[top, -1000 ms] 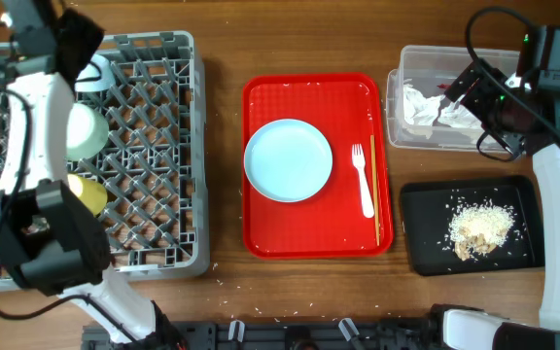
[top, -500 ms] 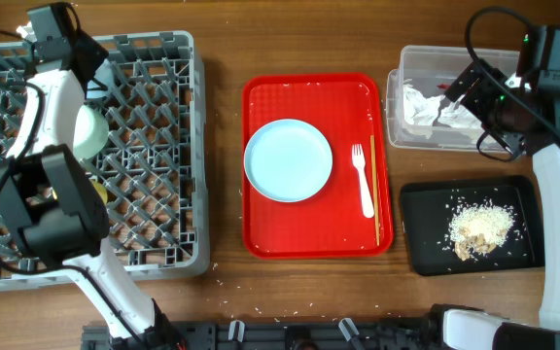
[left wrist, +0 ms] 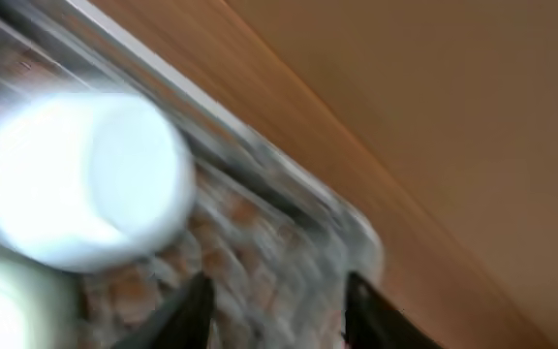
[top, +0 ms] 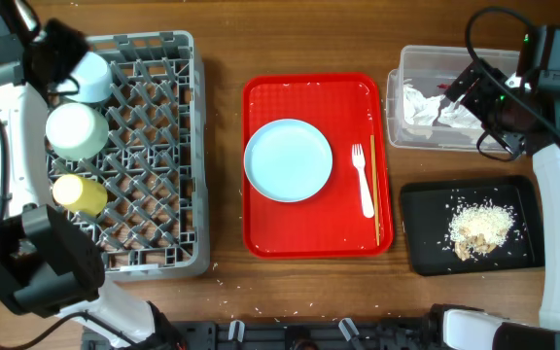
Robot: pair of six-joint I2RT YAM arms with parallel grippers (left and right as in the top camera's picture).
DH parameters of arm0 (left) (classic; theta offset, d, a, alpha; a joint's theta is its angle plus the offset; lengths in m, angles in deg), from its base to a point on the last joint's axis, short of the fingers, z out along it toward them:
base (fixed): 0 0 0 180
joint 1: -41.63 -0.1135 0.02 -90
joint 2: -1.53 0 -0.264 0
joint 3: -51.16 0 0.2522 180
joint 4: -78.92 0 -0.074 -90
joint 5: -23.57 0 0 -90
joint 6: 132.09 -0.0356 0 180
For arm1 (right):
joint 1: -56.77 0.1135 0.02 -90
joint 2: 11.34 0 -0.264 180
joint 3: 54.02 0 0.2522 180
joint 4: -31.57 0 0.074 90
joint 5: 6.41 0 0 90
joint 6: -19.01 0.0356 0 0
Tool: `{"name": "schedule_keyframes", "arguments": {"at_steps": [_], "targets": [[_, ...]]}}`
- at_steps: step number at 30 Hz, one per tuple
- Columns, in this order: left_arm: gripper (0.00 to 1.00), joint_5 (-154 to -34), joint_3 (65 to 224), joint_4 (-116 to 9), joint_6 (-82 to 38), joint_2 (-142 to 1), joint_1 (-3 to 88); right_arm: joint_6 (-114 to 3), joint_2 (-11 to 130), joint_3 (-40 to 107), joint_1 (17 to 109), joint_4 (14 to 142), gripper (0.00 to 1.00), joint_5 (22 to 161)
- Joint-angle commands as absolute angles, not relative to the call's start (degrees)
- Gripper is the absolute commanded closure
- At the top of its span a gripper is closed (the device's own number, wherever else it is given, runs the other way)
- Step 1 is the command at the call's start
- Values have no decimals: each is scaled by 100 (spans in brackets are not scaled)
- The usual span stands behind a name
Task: Sort waste into correct bins and load items into the dishwasher rack
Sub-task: 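Reach the left gripper to the large light-blue plate and grasp its rim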
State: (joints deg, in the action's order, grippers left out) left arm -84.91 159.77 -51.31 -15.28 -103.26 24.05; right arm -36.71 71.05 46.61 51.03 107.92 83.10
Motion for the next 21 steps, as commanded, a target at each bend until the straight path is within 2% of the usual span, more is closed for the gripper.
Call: {"name": "schedule_keyframes", "arguments": {"at_steps": [1, 3, 5, 8, 10, 14, 21], "targets": [[51, -10615, 15964, -4490, -2455, -10250, 3019, -3634, 7133, 4738, 5096, 10770, 0, 8216], [45, -10547, 15964, -3786, -3093, -10250, 3651, -3632, 7133, 4738, 5096, 10770, 0, 8216], [41, -10075, 15964, -3196, -3159, -10252, 4363, -3632, 7133, 4738, 5096, 10770, 0, 8216], [30, -9537, 15964, -2871, -3126, -10315, 5279, -3632, 7133, 4738, 5096, 10770, 0, 8216], [27, -8995, 15964, -2788, -3051, -10414, 5994, -3632, 7133, 4738, 5096, 10770, 0, 8216], [27, -7454, 15964, -2943, -2123, -10796, 7301, -3636, 7133, 4738, 5096, 10770, 0, 8216], [32, -6176, 15964, -3286, -479, -11583, 8643, -3634, 7133, 4738, 5096, 10770, 0, 8216]]}}
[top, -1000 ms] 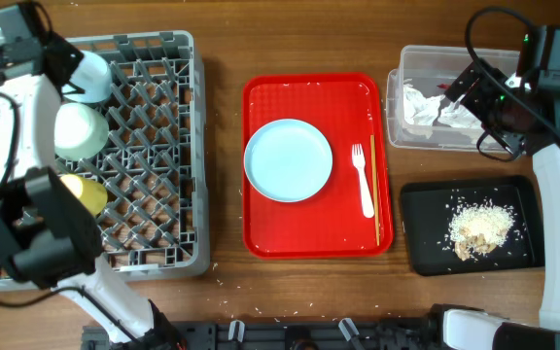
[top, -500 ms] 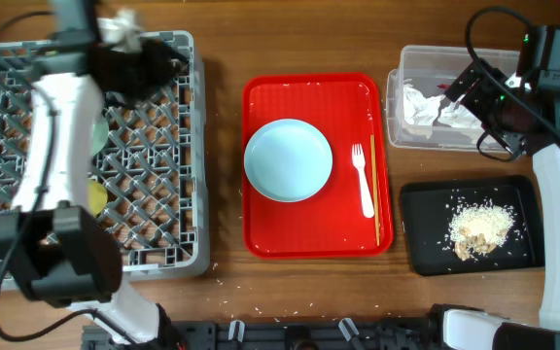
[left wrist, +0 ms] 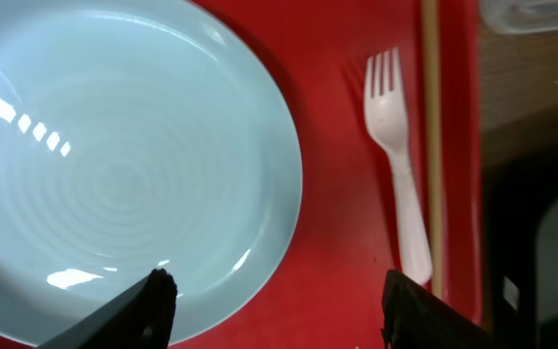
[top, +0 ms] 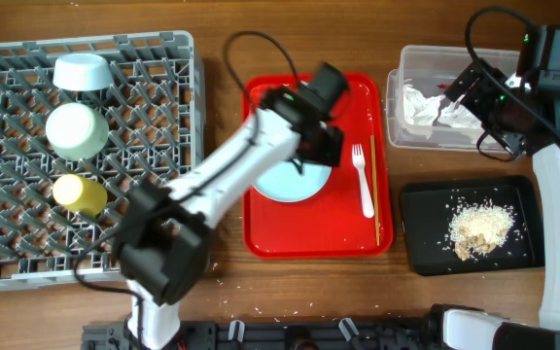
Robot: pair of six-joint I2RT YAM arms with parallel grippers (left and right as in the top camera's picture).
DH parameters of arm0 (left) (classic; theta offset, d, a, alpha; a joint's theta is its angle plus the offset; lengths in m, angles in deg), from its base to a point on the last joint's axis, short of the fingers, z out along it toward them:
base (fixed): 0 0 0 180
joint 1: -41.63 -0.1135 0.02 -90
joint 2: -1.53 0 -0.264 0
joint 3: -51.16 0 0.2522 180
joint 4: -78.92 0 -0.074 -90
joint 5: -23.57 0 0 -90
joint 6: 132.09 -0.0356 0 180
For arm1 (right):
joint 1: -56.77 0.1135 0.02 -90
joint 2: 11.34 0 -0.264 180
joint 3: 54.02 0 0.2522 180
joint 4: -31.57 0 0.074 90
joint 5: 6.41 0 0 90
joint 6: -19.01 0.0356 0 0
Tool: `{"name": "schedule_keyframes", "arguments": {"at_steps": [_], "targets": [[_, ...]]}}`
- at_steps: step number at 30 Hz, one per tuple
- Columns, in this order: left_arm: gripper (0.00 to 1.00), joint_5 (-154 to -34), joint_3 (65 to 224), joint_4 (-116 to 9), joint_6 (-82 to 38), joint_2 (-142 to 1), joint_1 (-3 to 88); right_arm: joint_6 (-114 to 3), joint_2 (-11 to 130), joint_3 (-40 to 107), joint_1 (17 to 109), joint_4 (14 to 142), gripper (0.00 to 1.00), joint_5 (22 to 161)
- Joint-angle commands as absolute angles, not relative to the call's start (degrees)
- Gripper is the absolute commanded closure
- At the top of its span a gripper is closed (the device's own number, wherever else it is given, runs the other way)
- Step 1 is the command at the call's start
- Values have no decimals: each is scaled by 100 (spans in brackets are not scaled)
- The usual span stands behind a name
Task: Sort waste into correct bins and load items into the dishwasher rack
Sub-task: 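Reach the left gripper to the large light-blue plate and grasp its rim, then carry the large plate to the rack and stand it upright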
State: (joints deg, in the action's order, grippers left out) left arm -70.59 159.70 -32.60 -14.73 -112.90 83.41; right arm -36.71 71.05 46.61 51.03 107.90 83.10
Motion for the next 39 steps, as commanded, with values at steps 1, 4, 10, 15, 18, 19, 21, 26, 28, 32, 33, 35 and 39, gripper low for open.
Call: {"name": "schedule_keyframes", "arguments": {"at_steps": [1, 4, 10, 15, 18, 19, 21, 26, 28, 32, 33, 35, 39], "targets": [[32, -6045, 15964, -3292, -322, -11662, 8715, -3634, 7133, 4738, 5096, 10770, 0, 8216], [33, -5876, 15964, -3434, -238, -11843, 8852, -3632, 7133, 4738, 5096, 10773, 0, 8216], [42, -5909, 15964, -3920, -260, -12427, 8905, -3632, 7133, 4738, 5096, 10770, 0, 8216], [67, -5927, 15964, -3961, -260, -12577, 9008, -3636, 7133, 4738, 5096, 10770, 0, 8216], [89, -5925, 15964, -3955, -263, -12577, 9034, -3634, 7133, 4738, 5096, 10770, 0, 8216], [92, -5925, 15964, -3952, -263, -12577, 9034, -3632, 7133, 4738, 5096, 10770, 0, 8216], [96, -5925, 15970, -3950, -265, -12545, 9023, -3632, 7133, 4738, 5096, 10770, 0, 8216], [96, -5999, 16335, -3319, -549, -11983, 8953, -3634, 7133, 4738, 5096, 10770, 0, 8216], [96, -6342, 16571, -3161, -1194, -11469, 8896, -3634, 7133, 4738, 5096, 10770, 0, 8216], [96, -6362, 16672, -3069, -1211, -10401, 8619, -3632, 7133, 4738, 5096, 10770, 0, 8216], [96, -6362, 16672, -3041, -1213, -10132, 8505, -3632, 7133, 4738, 5096, 10770, 0, 8216], [96, -6504, 16672, -2997, -1500, -9625, 8212, -3634, 7133, 4738, 5096, 10770, 0, 8216], [96, -7275, 16672, -2943, -1771, -8901, 7191, -3634, 7133, 4738, 5096, 10770, 0, 8216]]}}
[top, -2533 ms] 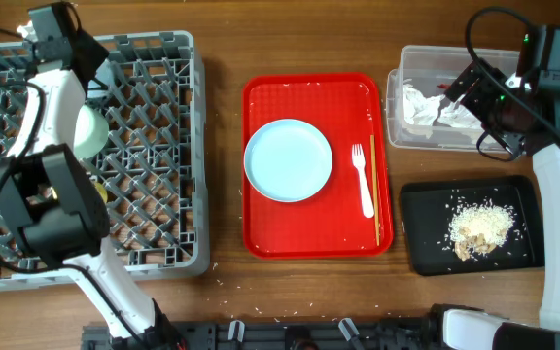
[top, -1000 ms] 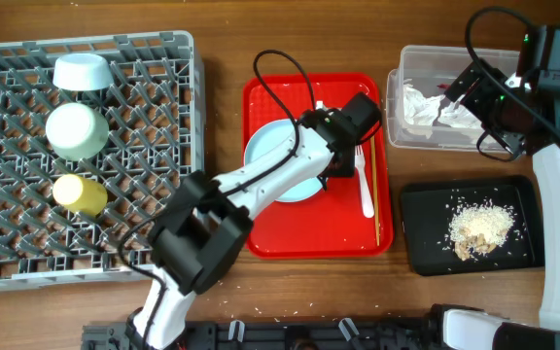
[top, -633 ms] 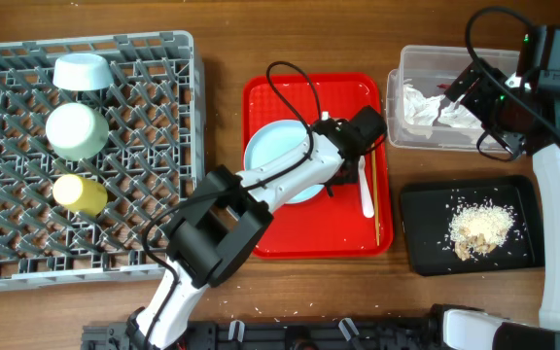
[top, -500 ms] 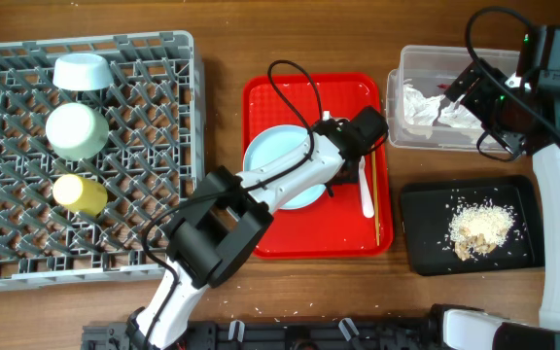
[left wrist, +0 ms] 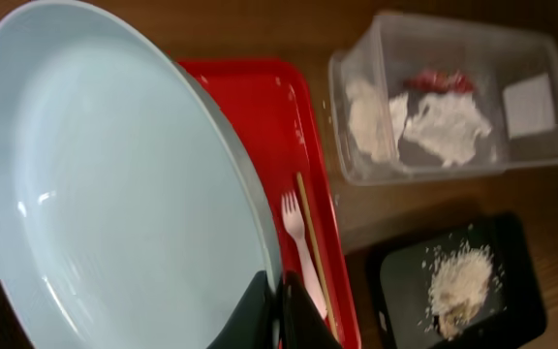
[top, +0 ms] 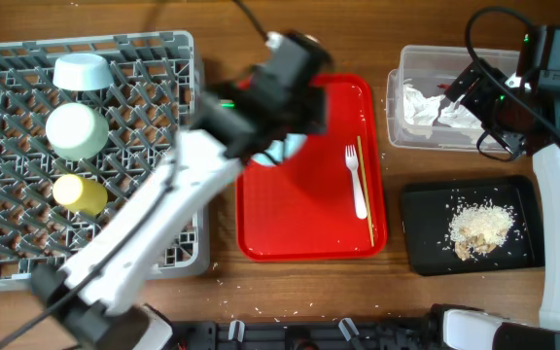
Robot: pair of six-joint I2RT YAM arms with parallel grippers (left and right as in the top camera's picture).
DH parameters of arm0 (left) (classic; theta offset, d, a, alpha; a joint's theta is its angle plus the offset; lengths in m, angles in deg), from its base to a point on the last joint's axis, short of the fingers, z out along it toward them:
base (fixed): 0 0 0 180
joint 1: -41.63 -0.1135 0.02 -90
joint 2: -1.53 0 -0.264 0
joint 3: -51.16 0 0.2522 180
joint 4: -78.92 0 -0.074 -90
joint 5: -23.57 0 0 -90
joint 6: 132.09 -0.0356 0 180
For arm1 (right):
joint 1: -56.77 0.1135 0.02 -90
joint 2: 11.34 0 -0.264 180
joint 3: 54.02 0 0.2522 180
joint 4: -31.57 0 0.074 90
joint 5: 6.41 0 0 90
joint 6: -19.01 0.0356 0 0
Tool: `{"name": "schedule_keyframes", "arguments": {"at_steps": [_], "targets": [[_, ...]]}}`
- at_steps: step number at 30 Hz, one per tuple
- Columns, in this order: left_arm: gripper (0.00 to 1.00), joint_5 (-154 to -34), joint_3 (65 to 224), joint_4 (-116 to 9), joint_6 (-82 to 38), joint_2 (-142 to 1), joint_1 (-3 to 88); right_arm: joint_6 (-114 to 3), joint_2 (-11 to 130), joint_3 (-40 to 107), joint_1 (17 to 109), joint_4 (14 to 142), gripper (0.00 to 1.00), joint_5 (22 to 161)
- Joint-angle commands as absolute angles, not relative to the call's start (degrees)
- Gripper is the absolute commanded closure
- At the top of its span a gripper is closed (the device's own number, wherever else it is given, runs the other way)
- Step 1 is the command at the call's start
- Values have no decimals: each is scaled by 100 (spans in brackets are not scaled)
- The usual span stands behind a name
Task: Sort waste into correct bins and load items into the dishwasher rack
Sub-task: 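Carry the large plate to the rack and stand it upright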
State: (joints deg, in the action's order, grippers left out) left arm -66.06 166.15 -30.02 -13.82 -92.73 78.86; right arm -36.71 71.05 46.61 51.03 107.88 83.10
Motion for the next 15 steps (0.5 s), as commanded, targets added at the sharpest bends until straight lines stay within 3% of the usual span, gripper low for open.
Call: {"name": "schedule_keyframes", "arguments": {"at_steps": [1, 7, 11, 15], "targets": [[96, -7704, 16672, -2943, -1965, -8822, 6850, -3634, 7133, 4738, 5096, 10770, 0, 8216], [96, -11179, 16672, -3004, -3051, -9290, 4142, -3634, 7133, 4738, 5096, 10770, 0, 8216], [96, -12648, 16672, -3229, -3148, -10064, 3174, -3632, 7133, 4738, 5096, 10770, 0, 8216], [96, -13697, 16672, -3710, -3143, -10790, 2822, -3634, 7133, 4738, 5096, 10770, 0, 8216]]}}
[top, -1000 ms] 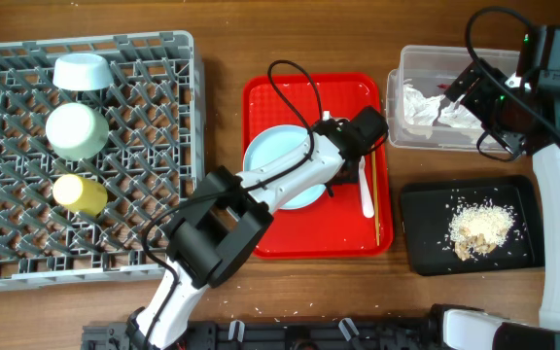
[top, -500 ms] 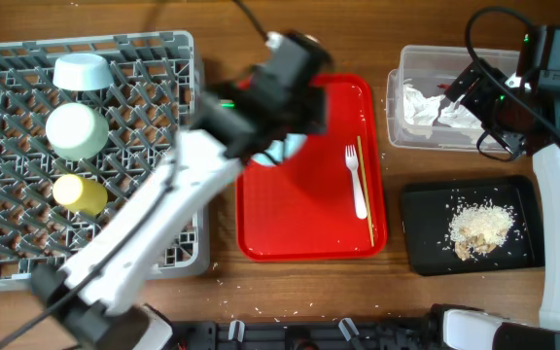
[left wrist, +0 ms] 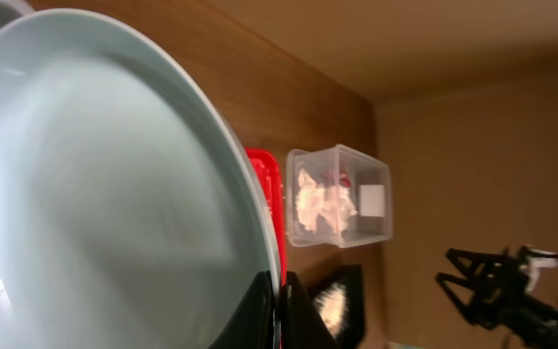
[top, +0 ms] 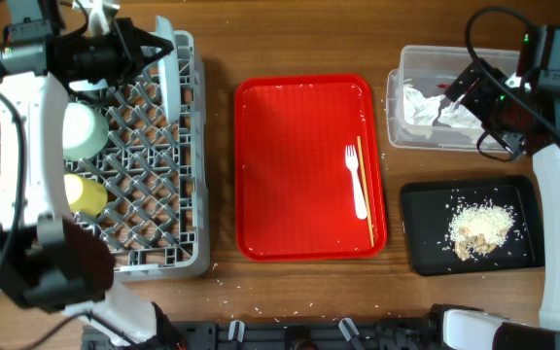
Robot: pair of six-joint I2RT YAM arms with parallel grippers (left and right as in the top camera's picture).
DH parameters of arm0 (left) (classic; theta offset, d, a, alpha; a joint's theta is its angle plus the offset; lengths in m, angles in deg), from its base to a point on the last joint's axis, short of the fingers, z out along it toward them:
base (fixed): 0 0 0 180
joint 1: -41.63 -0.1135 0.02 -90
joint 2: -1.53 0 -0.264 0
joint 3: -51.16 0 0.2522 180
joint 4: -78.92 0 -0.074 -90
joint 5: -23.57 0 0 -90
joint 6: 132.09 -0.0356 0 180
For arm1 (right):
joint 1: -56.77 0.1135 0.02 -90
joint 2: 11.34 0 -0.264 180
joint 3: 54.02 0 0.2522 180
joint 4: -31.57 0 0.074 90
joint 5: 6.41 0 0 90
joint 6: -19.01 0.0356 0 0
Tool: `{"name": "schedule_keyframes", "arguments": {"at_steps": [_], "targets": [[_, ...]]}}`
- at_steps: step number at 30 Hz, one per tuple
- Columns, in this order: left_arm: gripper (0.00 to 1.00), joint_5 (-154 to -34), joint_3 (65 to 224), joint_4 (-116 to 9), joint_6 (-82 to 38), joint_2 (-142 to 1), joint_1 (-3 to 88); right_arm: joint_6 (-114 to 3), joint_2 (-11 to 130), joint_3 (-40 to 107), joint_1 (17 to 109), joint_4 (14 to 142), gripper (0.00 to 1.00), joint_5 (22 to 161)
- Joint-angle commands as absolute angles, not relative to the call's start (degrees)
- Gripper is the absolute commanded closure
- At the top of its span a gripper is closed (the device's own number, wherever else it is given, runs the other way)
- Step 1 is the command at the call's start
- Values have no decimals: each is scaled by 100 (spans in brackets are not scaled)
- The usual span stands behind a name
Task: Sort waste into correct bins and load items into the dishwasher rack
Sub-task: 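Carry the large plate to the rack and stand it upright, then grasp the white plastic fork on the red tray with the left gripper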
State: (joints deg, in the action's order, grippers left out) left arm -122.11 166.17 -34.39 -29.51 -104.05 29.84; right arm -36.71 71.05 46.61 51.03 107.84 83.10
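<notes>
My left gripper (top: 150, 46) is shut on the rim of the pale blue plate (top: 169, 70). It holds the plate on edge over the right side of the grey dishwasher rack (top: 154, 185). In the left wrist view the plate (left wrist: 95, 194) fills the left half, its rim pinched at my left gripper (left wrist: 279, 287). A white fork (top: 358, 181) and a chopstick (top: 367, 192) lie on the red tray (top: 299, 165). My right gripper (top: 458, 89) hovers over the clear bin (top: 397, 97) of crumpled tissue; its jaws are not readable.
In the rack sit a white bowl (top: 87, 86), a pale green cup (top: 84, 131) and a yellow cup (top: 84, 194). A black tray (top: 426, 243) with rice scraps lies at the front right. Rice grains dot the table near its front edge.
My left gripper has carried the plate from above the tray's upper left corner to above the rack's right side. The right arm has not moved.
My left gripper was first over the rack beside the white bowl, with the plate flat on the tray. Then it stood open at the plate's right rim. Later it was shut on the plate, lifted off the tray, and now holds it over the rack.
</notes>
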Motion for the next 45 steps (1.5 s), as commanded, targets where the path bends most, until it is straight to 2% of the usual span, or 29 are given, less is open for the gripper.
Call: {"name": "schedule_keyframes", "arguments": {"at_steps": [1, 5, 8, 9, 10, 11, 12, 15, 16, 21, 25, 29, 32, 36, 42, 45], "targets": [[96, -13926, 16672, -3789, -3141, -10905, 2796, -3634, 7133, 4738, 5096, 10770, 0, 8216], [96, -13963, 16672, -3863, -3141, -11109, 2789, -3634, 7133, 4738, 5096, 10770, 0, 8216], [95, -13297, 16659, -3843, -3141, -11124, 2778, -3634, 7133, 4738, 5096, 10770, 0, 8216], [88, -12912, 16654, -3799, -3139, -11124, 2778, -3634, 7133, 4738, 5096, 10770, 0, 8216], [52, -12523, 16654, -3747, -3139, -11122, 2778, -3634, 7133, 4738, 5096, 10770, 0, 8216], [21, -12053, 16654, -3662, -3132, -11122, 2778, -3632, 7133, 4738, 5096, 10770, 0, 8216], [20, -11703, 16654, -3559, -3115, -11120, 2778, -3632, 7133, 4738, 5096, 10770, 0, 8216], [5, -10963, 16657, -3257, -3027, -11063, 2778, -3632, 7133, 4738, 5096, 10770, 0, 8216], [3, -10766, 16657, -3216, -2916, -10986, 2778, -3632, 7133, 4738, 5096, 10770, 0, 8216], [4, -10394, 16657, -3174, -2898, -9996, 2811, -3634, 7133, 4738, 5096, 10770, 0, 8216], [19, -9843, 16657, -2794, -2761, -9050, 3244, -3632, 7133, 4738, 5096, 10770, 0, 8216], [26, -9658, 16622, -2195, -2422, -8836, 4691, -3634, 7133, 4738, 5096, 10770, 0, 8216], [37, -8687, 16423, -2342, -1602, -9093, 5932, -3634, 7133, 4738, 5096, 10770, 0, 8216], [36, -6694, 16222, -2822, -273, -9808, 7618, -3632, 7133, 4738, 5096, 10770, 0, 8216], [35, -5155, 16222, -3603, 695, -11150, 9207, -3632, 7133, 4738, 5096, 10770, 0, 8216], [35, -4707, 16222, -3725, 1281, -11721, 9685, -3634, 7133, 4738, 5096, 10770, 0, 8216]]}}
